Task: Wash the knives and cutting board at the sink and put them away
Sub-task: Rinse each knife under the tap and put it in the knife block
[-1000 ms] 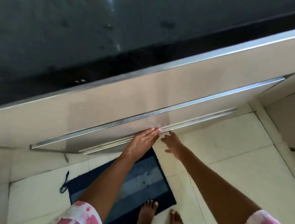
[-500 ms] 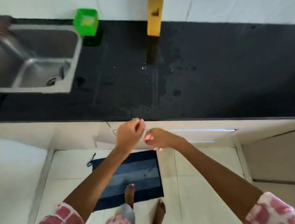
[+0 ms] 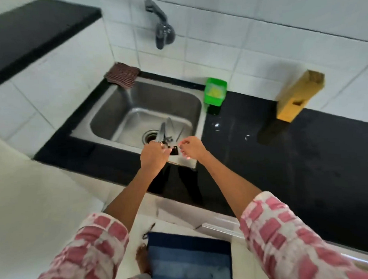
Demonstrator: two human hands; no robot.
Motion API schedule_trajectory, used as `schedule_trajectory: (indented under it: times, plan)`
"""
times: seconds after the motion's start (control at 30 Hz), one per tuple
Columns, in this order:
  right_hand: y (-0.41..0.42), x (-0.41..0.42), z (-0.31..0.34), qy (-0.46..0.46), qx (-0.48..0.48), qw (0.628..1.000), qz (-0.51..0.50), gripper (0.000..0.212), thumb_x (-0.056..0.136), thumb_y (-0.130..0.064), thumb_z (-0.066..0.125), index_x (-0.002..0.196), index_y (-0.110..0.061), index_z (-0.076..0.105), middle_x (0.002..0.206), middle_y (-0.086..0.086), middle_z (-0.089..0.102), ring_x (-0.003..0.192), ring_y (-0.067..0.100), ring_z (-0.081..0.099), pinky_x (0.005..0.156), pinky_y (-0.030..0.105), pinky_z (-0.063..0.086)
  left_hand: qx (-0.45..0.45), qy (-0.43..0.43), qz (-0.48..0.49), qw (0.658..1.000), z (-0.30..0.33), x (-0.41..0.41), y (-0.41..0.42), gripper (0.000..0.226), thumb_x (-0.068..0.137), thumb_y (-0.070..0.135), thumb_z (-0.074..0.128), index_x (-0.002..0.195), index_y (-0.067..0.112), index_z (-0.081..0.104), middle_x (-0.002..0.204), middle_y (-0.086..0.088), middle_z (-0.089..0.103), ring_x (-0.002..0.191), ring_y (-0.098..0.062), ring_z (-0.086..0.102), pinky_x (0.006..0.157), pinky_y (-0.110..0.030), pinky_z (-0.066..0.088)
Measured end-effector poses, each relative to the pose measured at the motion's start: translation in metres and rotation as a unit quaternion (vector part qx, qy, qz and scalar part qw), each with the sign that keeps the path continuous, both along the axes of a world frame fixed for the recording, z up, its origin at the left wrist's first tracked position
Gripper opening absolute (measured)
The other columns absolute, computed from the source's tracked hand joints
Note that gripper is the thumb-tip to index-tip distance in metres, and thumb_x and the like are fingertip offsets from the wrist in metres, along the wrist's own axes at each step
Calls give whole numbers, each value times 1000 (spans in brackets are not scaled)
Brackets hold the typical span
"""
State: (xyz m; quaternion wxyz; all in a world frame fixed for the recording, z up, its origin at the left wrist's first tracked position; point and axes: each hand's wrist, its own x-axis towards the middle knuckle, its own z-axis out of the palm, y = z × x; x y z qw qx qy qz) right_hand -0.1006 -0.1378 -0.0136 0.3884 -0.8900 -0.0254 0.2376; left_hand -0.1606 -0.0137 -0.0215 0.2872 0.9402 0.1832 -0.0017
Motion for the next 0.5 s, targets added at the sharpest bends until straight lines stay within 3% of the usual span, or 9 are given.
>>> schedule_trajectory:
  times: [0.1,0.2,0.23,0.33,0.5]
  plan:
    - [36,35,-33,4,-63,998,1,26,89,-11,49,85,7,67,86,24,67,84,34,66,80,40,54,-4,27,-26,999,-9,23,41,28,88,27,57,101,6,69,106,-14,66,102,-30,60,91,-39,49]
    - [66,63,-70,26,-107,994,8,26,88,-11,46,68,-3,60,73,20,58,72,34,60,86,45,53,-34,46,-14,998,-20,50,71,27,90,23,53,103,6,69,107,-14,65,99,-27,62,89,-36,51]
    - [77,72,-82,36,-125,992,8,24,89,-9,45,72,-3,61,77,22,60,75,34,60,89,44,52,-47,49,-7,998,-26,61,80,26,91,22,52,103,6,69,106,-13,66,97,-25,63,87,-33,51]
    - [94,93,-111,47,-173,983,-31,27,89,-4,46,112,3,60,116,22,62,109,34,60,90,36,49,-67,66,-12,995,-42,90,98,26,93,23,52,103,6,69,105,-10,67,95,-21,63,82,-28,48]
    - [94,119,-159,145,-204,963,-97,34,89,-9,52,122,-1,51,130,19,52,120,33,52,95,35,45,-115,112,-32,987,-70,130,119,23,92,19,52,103,7,68,107,-11,68,97,-20,62,77,-22,42]
